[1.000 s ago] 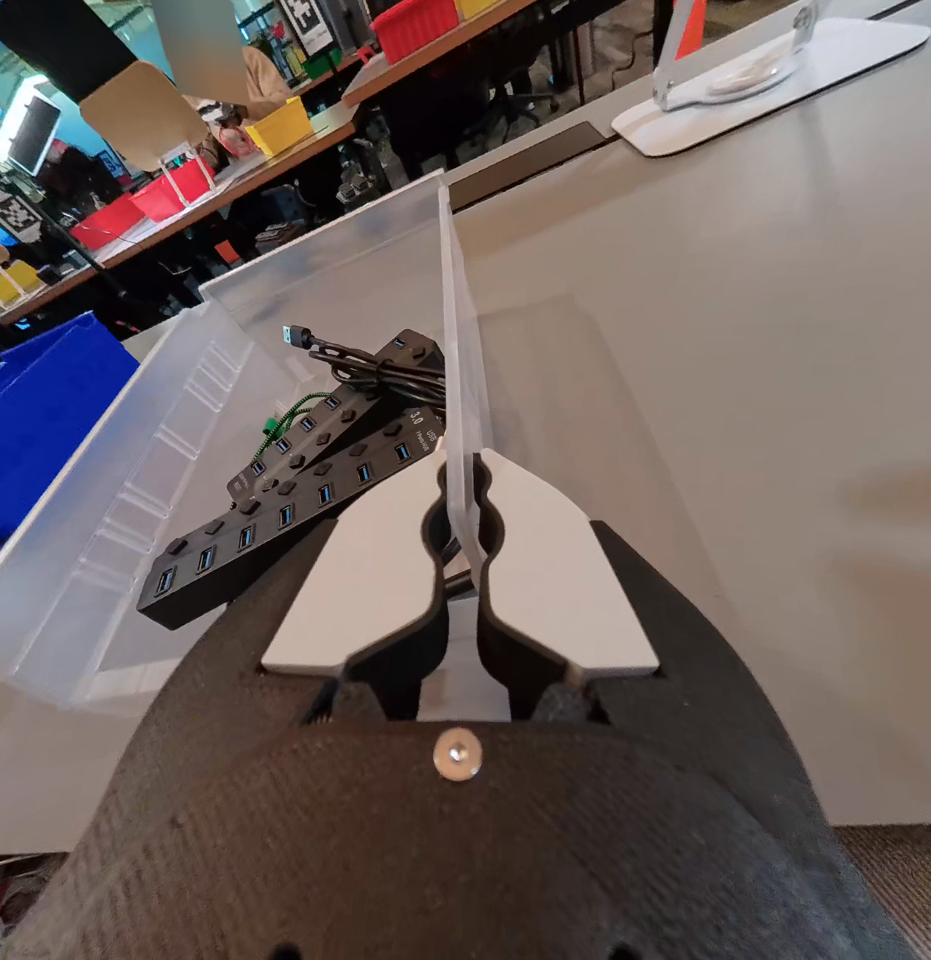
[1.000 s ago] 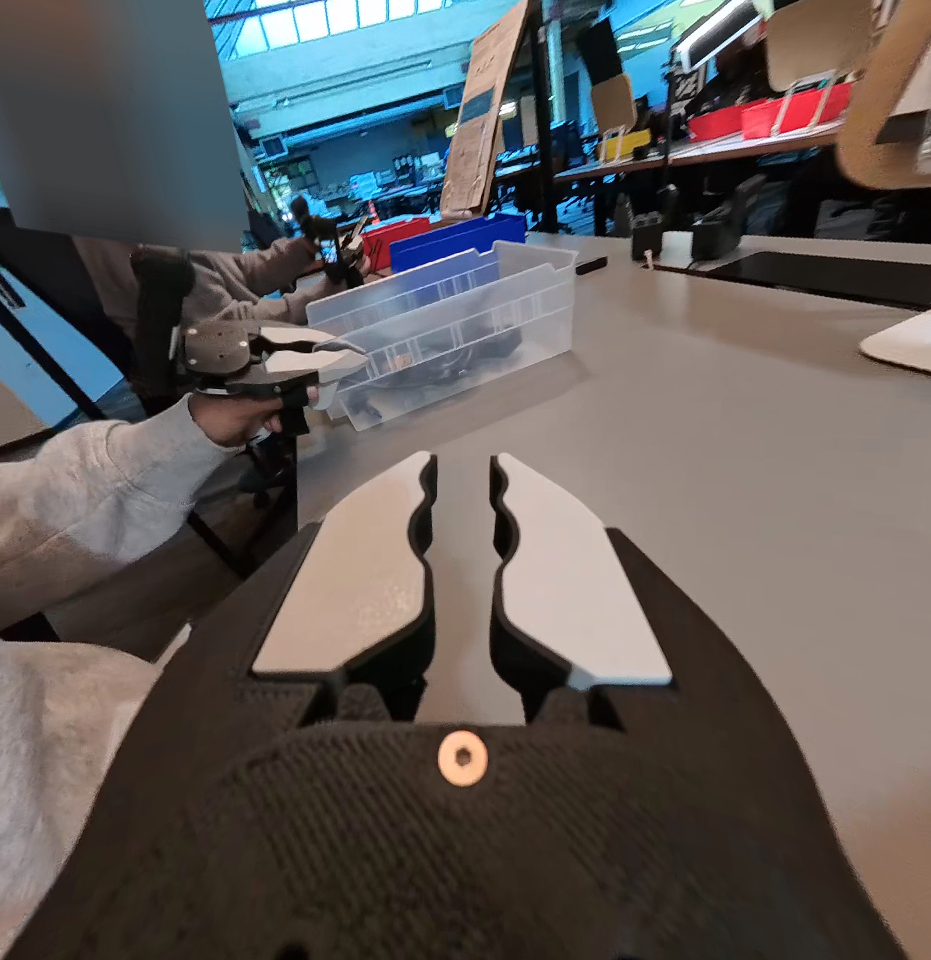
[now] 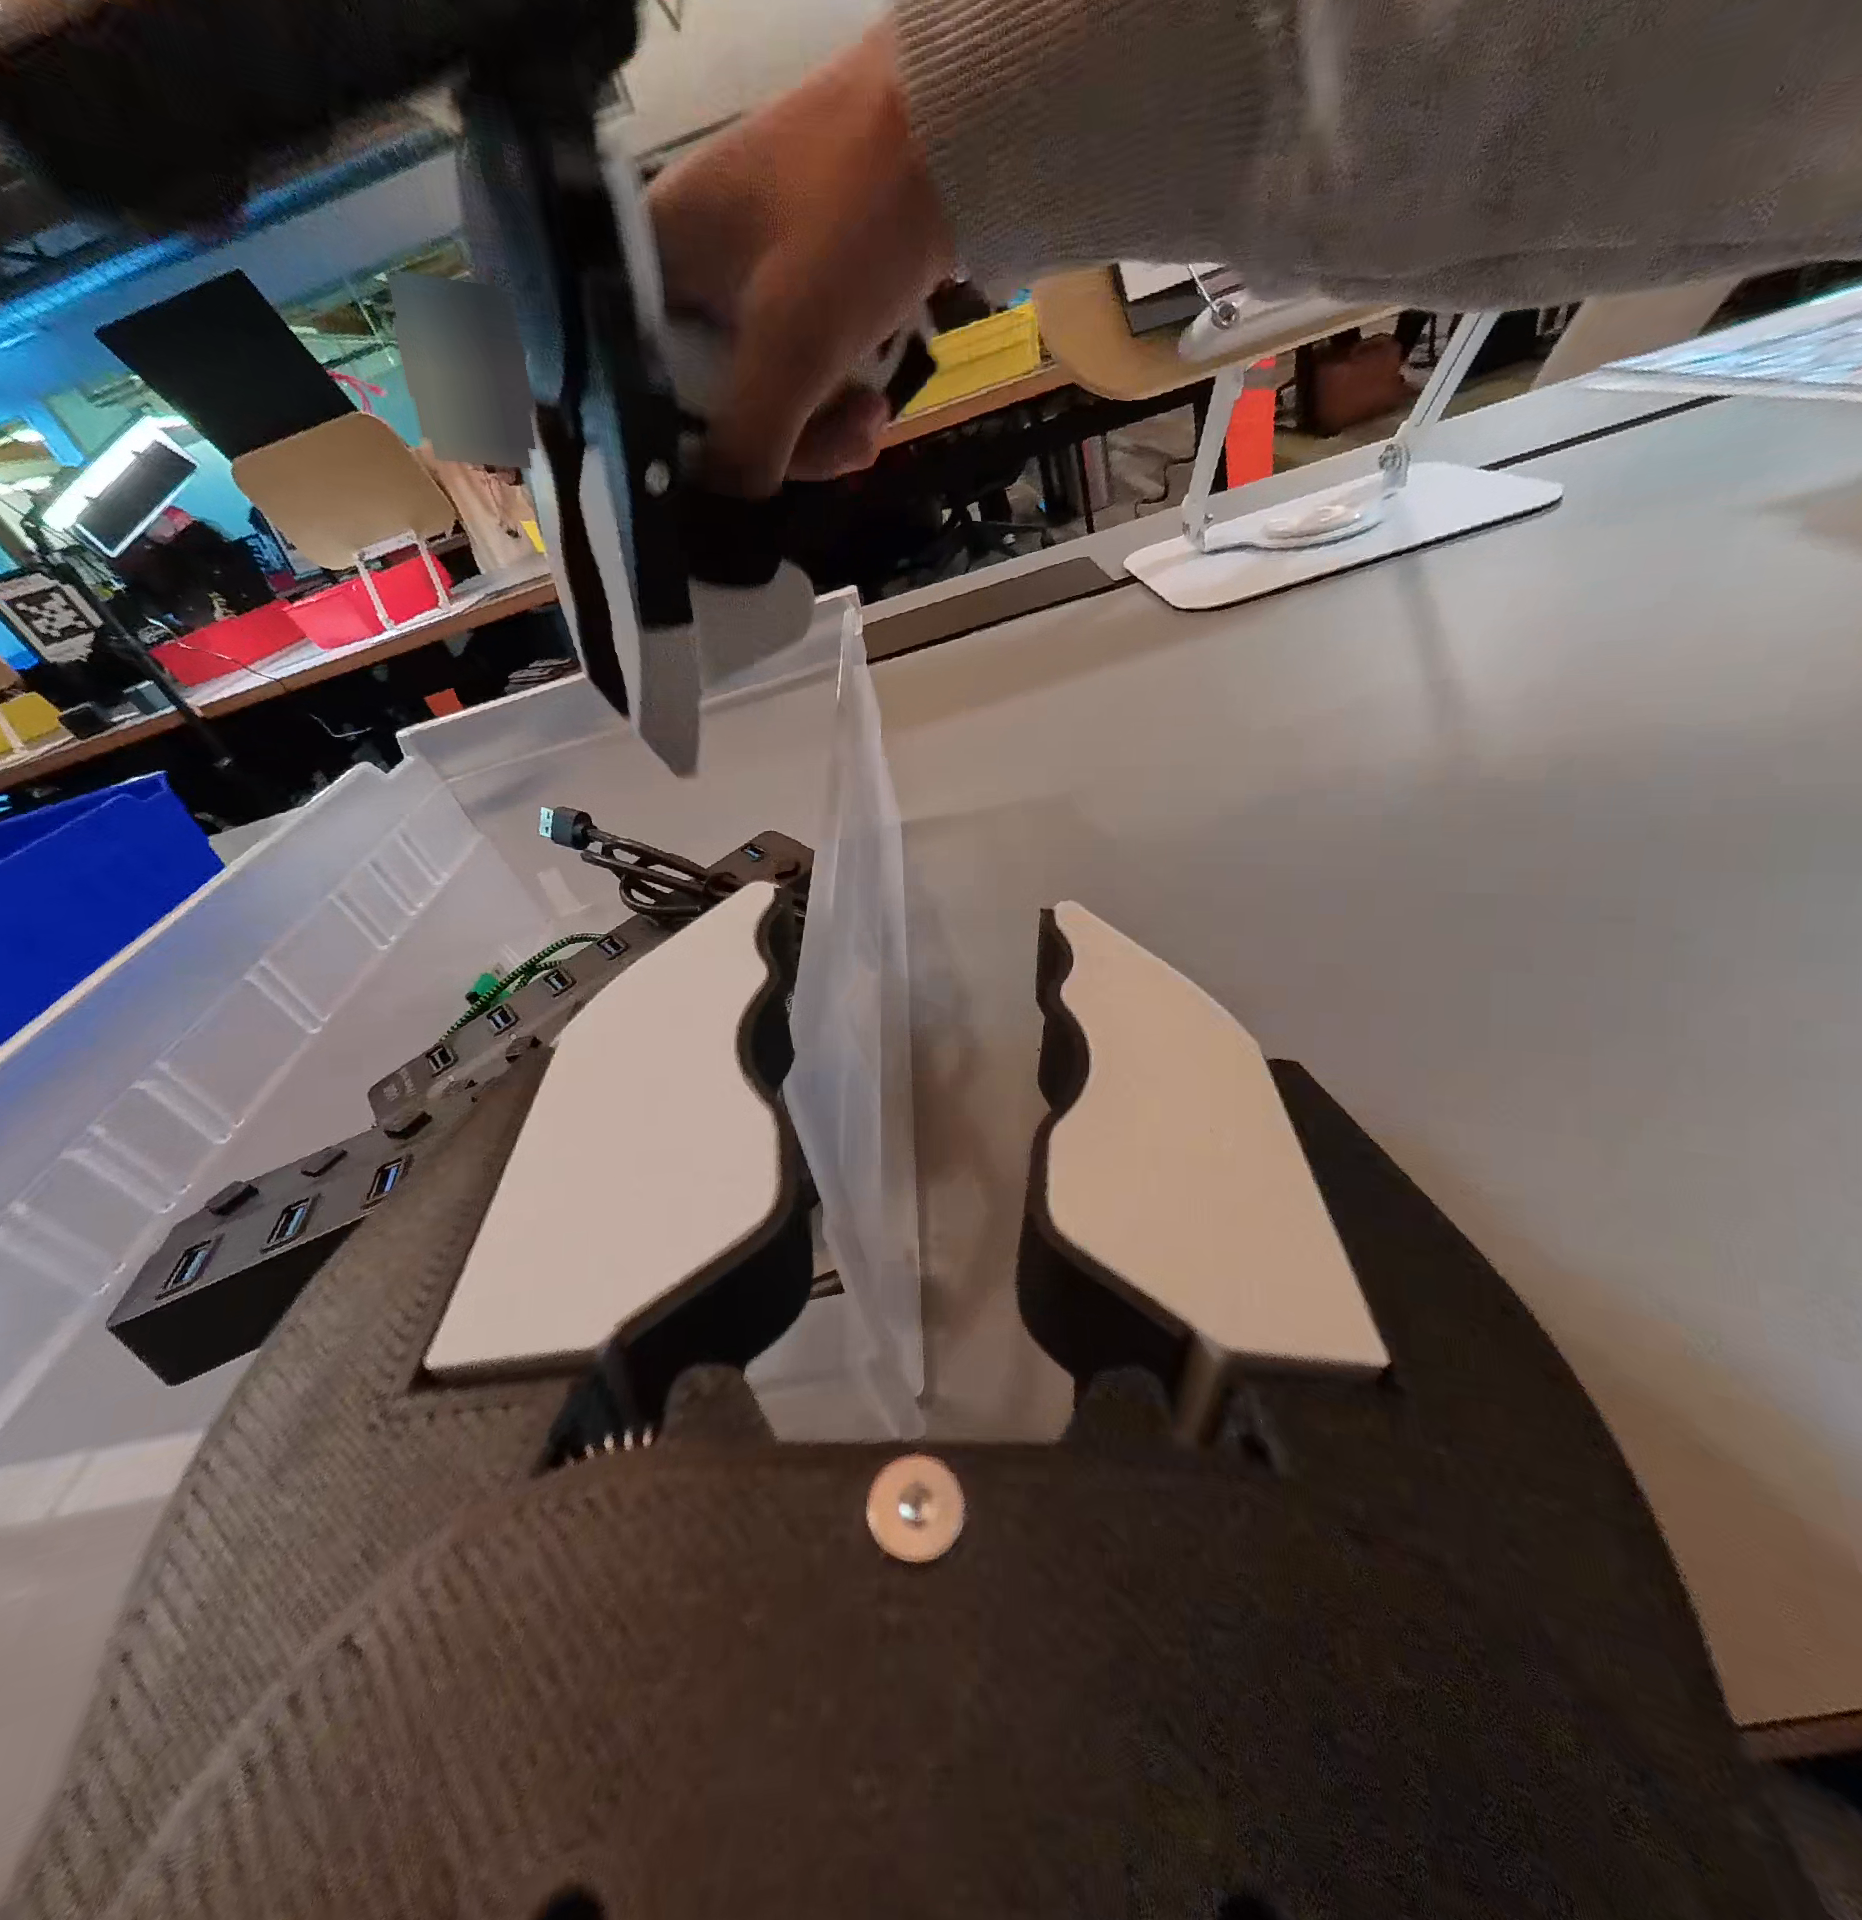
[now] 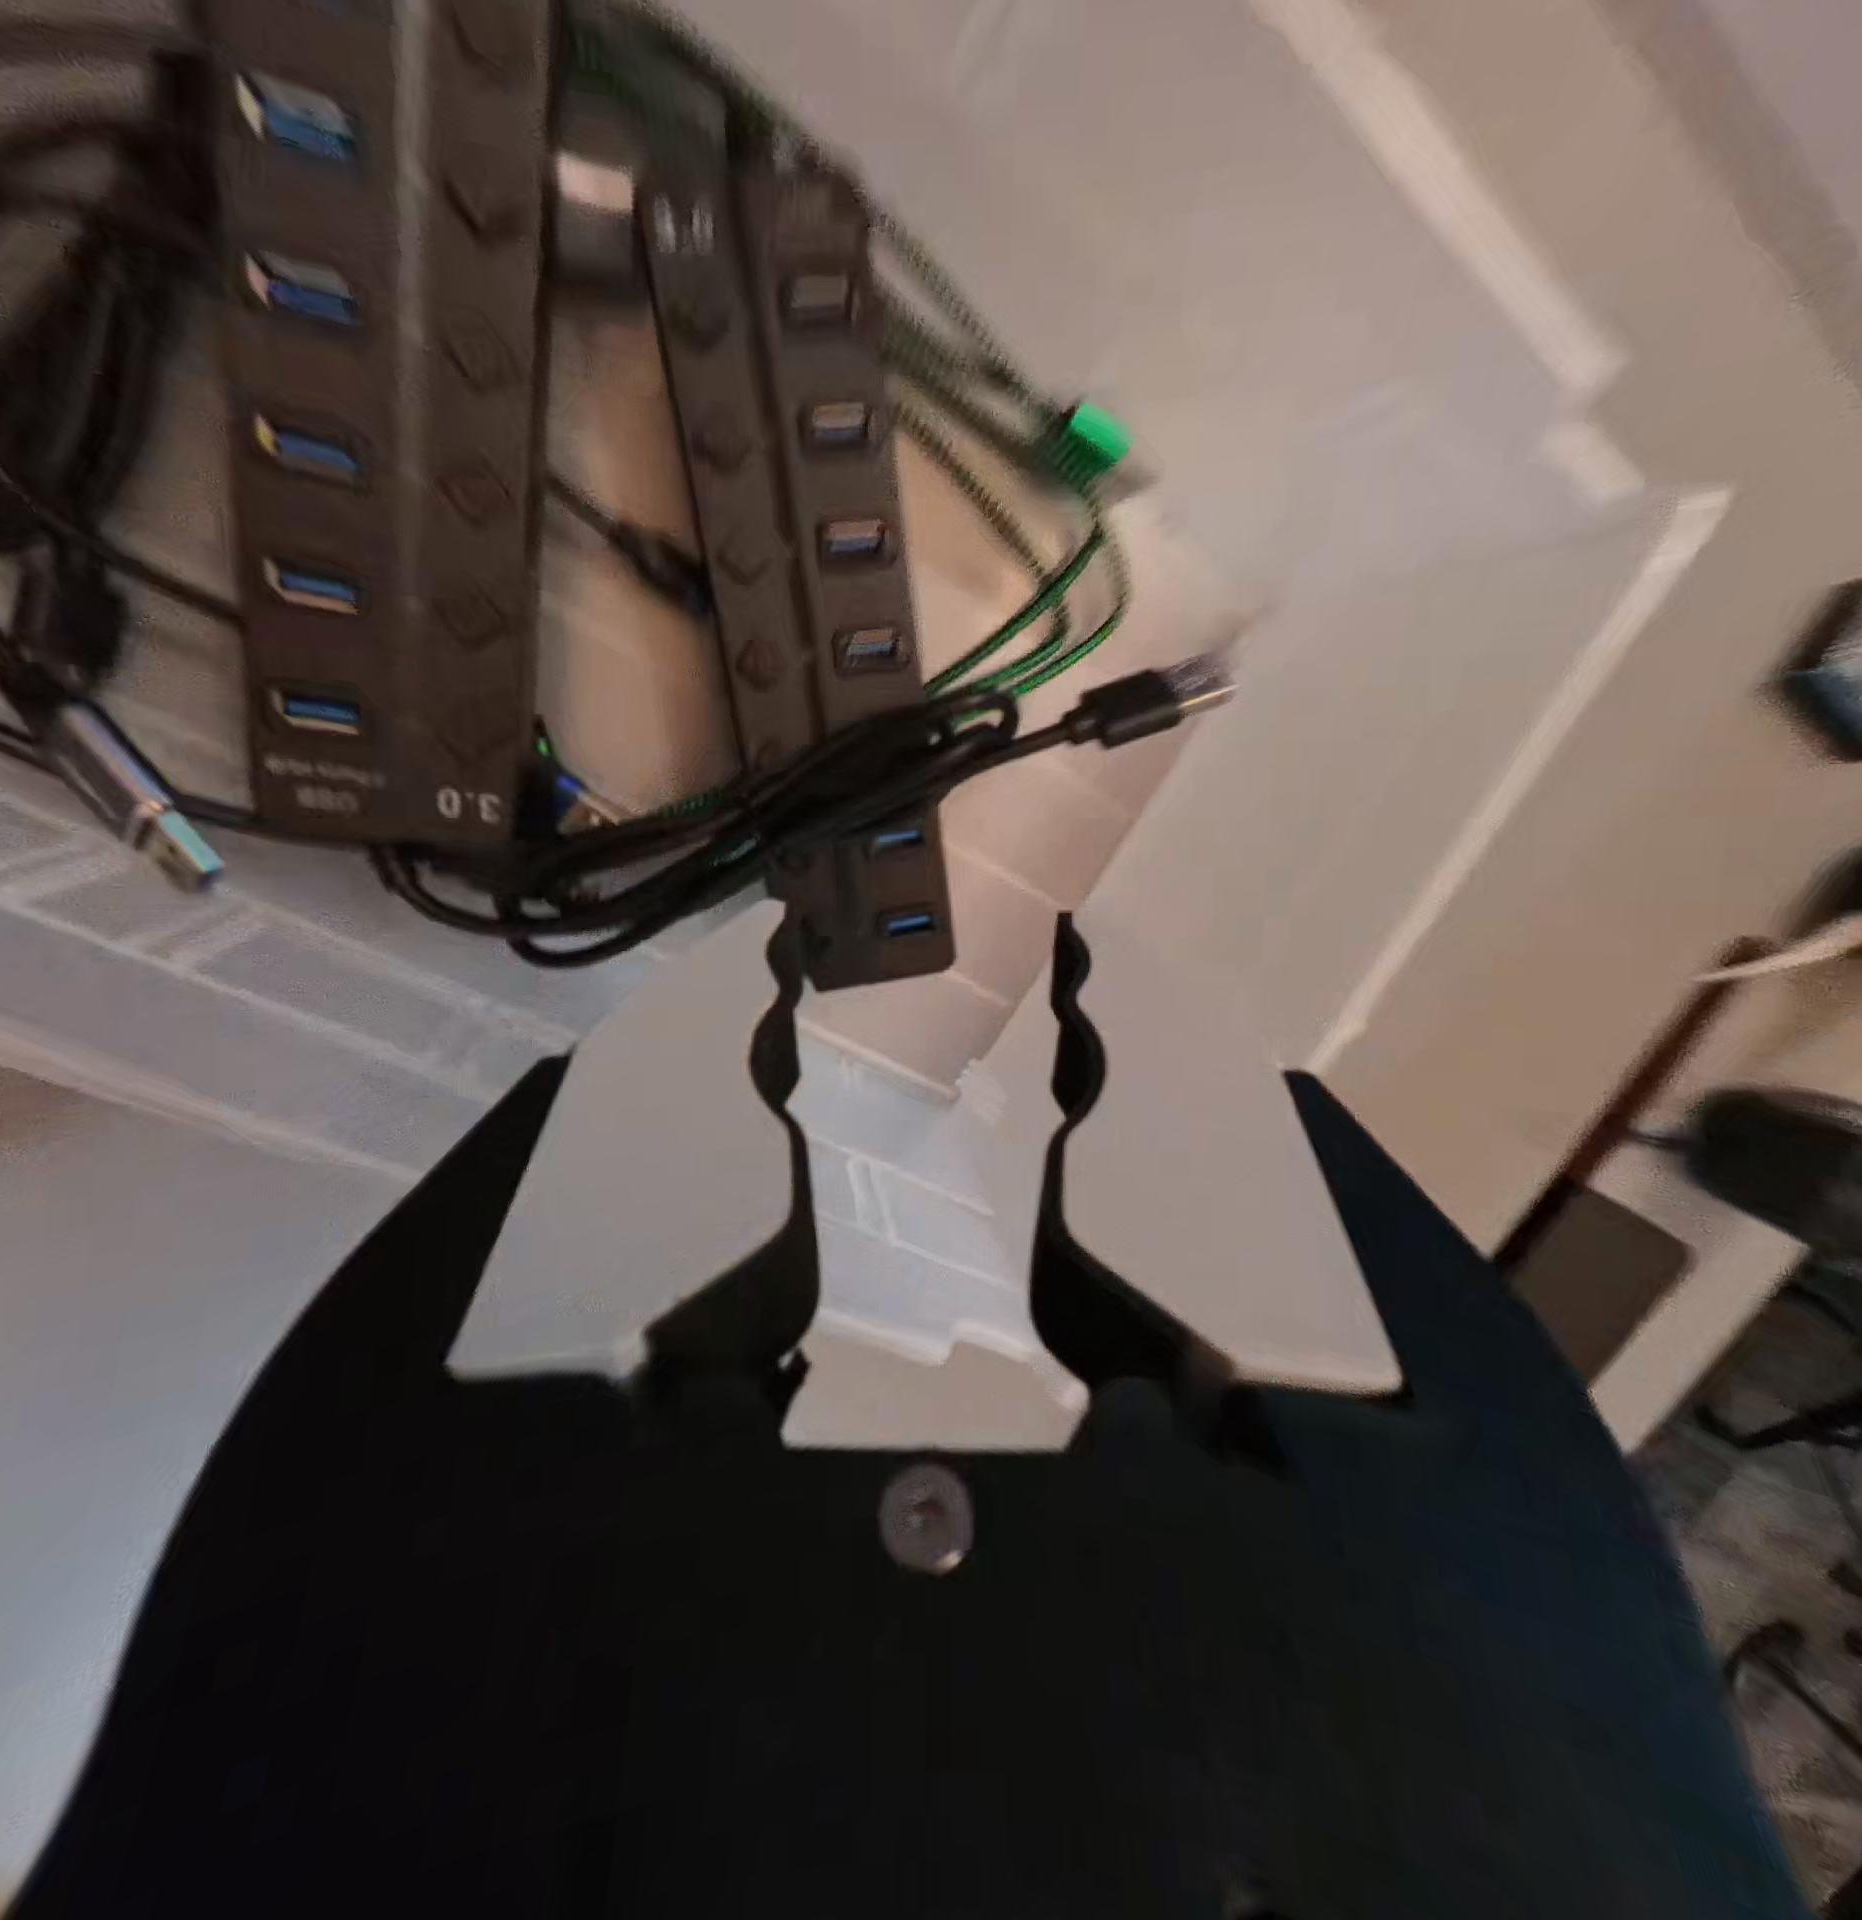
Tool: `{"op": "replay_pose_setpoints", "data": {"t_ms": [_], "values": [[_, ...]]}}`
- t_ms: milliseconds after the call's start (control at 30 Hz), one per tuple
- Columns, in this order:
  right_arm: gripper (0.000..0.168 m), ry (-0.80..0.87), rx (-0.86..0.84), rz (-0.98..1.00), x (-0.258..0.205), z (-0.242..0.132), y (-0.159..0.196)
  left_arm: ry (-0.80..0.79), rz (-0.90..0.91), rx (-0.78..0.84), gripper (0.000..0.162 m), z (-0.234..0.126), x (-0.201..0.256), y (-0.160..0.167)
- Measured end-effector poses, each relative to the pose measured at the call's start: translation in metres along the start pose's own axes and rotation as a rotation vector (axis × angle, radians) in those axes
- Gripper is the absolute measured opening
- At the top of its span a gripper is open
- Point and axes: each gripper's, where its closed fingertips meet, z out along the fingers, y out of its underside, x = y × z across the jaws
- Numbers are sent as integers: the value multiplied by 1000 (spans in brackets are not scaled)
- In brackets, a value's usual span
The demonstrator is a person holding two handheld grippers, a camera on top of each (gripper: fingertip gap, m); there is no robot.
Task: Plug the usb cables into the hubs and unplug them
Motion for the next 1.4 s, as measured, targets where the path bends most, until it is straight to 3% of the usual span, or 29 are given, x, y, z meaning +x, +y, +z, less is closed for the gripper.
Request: {"op": "replay_pose_setpoints", "data": {"t_ms": [167,300,400,500,833,1400], "values": [[62,-266,-341,-70,-15,44,31,17,-21,3,46,0,0,0],[59,-258,-469,-183,-23,70,44,33,-45,7,47,-1,1,-1],[55,-212,-476,-230,-18,66,40,46,-76,6,47,-1,1,-1],[53,-140,-412,-262,-3,40,26,57,-109,-32,45,-1,1,5],[52,180,-249,-355,18,-101,-44,55,-122,-82,48,2,1,12],[52,645,-63,-453,18,-225,-102,62,-130,-86,49,2,2,11]]}}
